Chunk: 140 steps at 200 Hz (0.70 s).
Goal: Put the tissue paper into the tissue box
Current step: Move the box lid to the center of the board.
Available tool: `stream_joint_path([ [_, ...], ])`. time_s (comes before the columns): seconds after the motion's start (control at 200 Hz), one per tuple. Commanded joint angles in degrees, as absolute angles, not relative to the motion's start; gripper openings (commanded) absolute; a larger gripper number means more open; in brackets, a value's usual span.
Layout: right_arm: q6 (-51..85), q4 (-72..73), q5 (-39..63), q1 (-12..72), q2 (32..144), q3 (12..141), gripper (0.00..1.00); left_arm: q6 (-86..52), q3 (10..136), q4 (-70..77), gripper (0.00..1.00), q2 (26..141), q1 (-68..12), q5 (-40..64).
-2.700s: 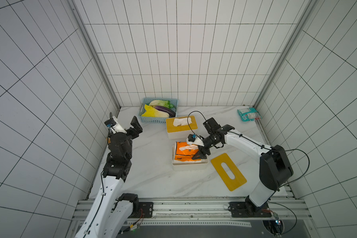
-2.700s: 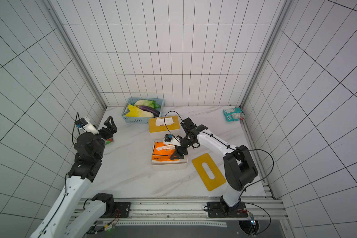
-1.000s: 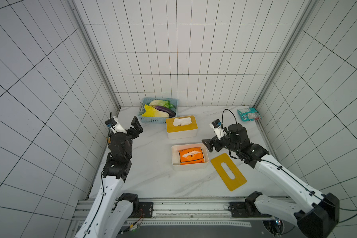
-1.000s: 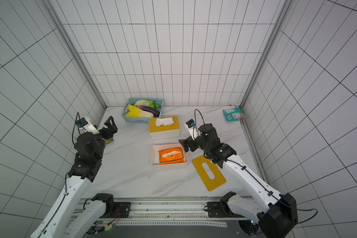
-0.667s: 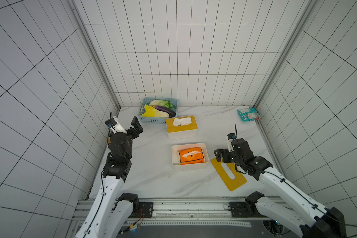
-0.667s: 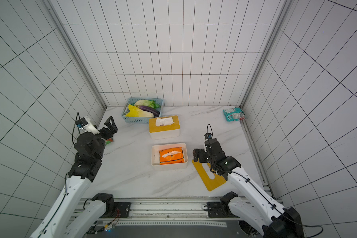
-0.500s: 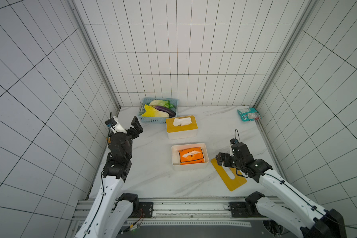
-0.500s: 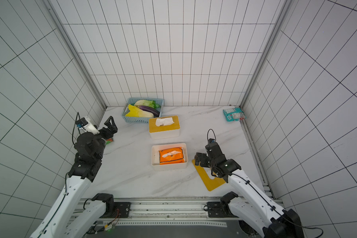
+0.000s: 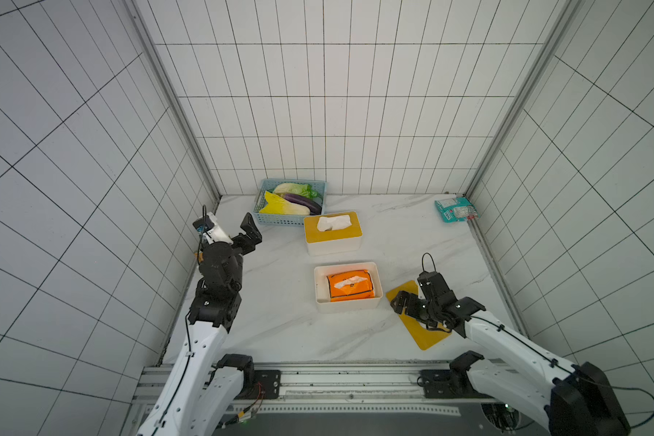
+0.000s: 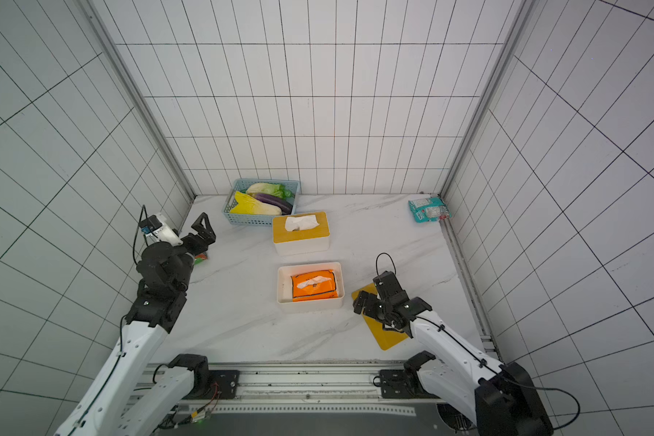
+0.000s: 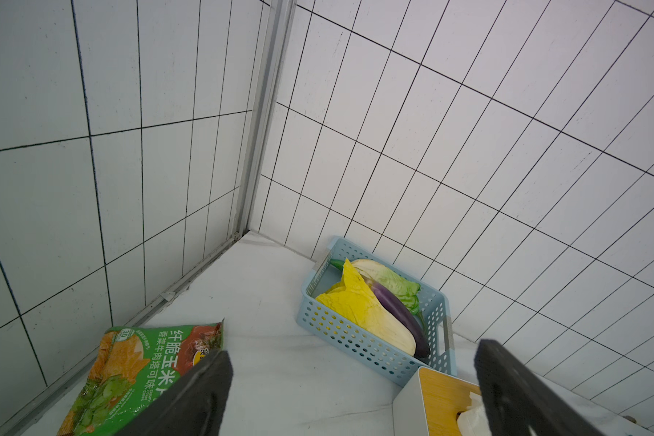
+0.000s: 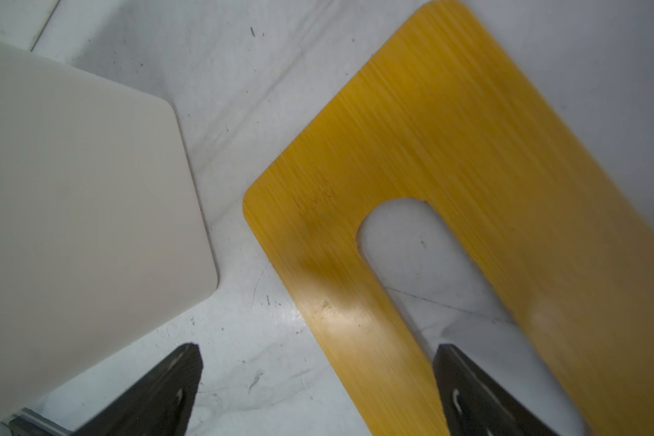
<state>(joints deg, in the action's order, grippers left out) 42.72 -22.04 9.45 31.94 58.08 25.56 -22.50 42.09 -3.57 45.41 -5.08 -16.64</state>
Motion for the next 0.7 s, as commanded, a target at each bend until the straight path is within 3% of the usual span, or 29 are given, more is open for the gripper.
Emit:
stream_joint_path([
  [0.0,44.12,-17.36,10.76,29.81,60.88,24.77,0.99,-22.15,41.50,-2.02,0.99,45.33,-4.75,-16.18],
  [0.465,41.89,-6.87,12.07,17.83,76.68,27.96,0.99,-22.06,41.49,-2.02,0.98,45.08,-4.74,-16.26],
  [0.695,44.49,-1.33,13.97,10.68,88.84,35.66,1.00,-22.13,41.48,-2.02,0.98,45.26,-4.75,-16.17],
])
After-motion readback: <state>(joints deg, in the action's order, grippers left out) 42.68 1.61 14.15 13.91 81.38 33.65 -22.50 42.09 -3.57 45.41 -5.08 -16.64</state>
